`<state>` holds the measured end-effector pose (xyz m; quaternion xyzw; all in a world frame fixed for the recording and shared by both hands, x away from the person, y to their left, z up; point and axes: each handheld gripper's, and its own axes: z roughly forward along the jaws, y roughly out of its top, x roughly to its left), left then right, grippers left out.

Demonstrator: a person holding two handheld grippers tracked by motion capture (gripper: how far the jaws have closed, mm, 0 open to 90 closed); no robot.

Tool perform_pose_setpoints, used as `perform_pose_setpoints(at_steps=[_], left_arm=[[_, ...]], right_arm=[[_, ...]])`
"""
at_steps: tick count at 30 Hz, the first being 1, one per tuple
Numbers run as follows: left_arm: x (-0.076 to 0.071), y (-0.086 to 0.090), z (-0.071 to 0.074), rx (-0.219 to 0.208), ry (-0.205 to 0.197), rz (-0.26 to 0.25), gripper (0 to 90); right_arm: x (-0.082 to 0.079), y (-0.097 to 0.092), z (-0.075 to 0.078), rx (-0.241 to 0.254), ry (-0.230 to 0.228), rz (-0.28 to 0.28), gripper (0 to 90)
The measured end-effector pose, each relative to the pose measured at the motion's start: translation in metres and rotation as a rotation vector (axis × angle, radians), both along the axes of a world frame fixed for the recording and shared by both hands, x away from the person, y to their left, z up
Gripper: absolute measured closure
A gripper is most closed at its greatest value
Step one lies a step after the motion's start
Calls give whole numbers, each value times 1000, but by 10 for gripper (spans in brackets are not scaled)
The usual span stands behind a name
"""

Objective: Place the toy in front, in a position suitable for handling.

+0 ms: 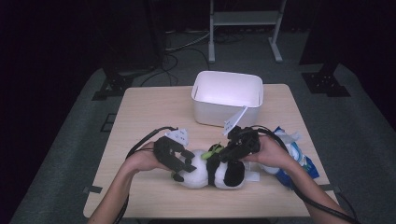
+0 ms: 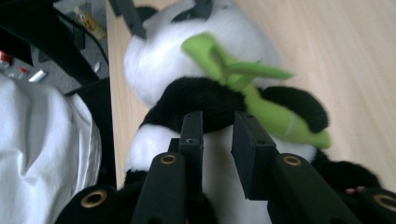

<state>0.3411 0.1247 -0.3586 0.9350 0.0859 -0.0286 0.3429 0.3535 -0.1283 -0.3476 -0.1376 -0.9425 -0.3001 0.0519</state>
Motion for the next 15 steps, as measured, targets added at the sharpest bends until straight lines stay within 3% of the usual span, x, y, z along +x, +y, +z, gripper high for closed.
perform_pose_setpoints(at_steps=[7,12,15], left_arm=[[2,3,1,6,-25,39,433],[1,0,-10,6,5,18,442],[-2,0,-11,1,8,2,444]], right_arm=[[-10,-3,-7,12,46,49,735],[-14,-6,-4,36,3,38,731],[-11,-10,-5,43,5,18,731]])
